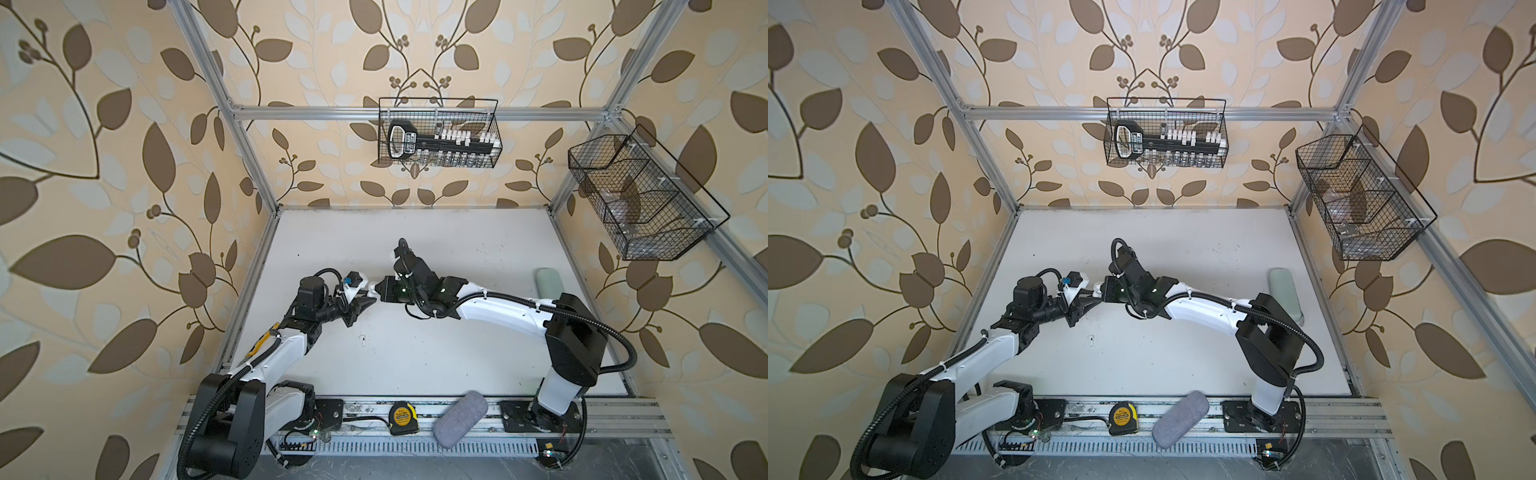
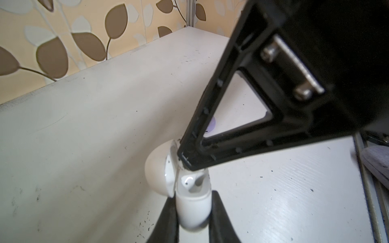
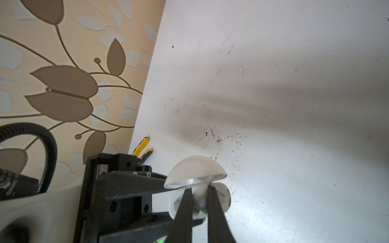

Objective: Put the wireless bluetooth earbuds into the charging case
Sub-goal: 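Press the white earbud down into the held case with the right gripper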

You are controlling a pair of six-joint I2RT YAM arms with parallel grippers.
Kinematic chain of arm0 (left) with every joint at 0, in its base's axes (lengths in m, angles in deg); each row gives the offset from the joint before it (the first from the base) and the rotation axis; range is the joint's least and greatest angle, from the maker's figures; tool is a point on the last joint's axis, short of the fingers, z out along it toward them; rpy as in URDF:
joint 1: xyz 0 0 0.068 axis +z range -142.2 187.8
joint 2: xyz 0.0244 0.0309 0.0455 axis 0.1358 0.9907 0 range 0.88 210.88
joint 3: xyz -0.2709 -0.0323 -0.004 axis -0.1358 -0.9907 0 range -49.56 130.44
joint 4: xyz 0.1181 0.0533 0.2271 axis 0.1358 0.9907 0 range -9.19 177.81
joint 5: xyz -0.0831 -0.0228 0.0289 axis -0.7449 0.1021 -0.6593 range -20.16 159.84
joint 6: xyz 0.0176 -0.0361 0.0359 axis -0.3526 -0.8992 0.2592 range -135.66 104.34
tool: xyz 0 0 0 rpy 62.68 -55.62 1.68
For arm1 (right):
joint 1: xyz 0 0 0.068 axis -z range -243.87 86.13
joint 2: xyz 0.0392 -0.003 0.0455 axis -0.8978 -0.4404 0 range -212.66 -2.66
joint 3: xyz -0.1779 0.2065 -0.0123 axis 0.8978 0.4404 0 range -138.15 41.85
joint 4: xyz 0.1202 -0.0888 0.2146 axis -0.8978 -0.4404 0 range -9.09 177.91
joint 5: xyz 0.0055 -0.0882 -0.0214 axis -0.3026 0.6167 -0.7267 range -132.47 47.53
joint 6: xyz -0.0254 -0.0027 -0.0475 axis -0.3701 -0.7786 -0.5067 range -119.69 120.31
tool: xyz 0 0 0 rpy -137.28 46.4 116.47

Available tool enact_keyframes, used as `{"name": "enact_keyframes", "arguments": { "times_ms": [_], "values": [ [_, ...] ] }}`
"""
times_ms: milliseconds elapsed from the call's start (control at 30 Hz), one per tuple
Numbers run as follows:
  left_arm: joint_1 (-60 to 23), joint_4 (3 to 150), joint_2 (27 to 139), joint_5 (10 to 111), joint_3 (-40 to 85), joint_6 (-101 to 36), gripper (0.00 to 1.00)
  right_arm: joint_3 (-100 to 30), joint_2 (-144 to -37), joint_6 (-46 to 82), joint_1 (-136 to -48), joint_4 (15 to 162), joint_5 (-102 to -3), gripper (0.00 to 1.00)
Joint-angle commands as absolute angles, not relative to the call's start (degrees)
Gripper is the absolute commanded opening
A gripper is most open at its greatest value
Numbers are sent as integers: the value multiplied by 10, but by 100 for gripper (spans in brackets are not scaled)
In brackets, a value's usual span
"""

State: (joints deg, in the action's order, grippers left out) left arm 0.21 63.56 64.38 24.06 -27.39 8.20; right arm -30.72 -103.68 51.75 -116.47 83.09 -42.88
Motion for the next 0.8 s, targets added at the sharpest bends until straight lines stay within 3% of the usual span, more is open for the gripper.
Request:
{"name": "enact_keyframes", "arguments": {
  "times_ms": [0, 767],
  "values": [
    [-5, 601, 630, 234, -271, 86, 2, -302, -1057, 525, -1171, 802, -428, 11],
    [-5, 605, 635, 230, -267, 87, 4, -307, -1044, 518, -1166, 785, -413, 18]
  ]
}}
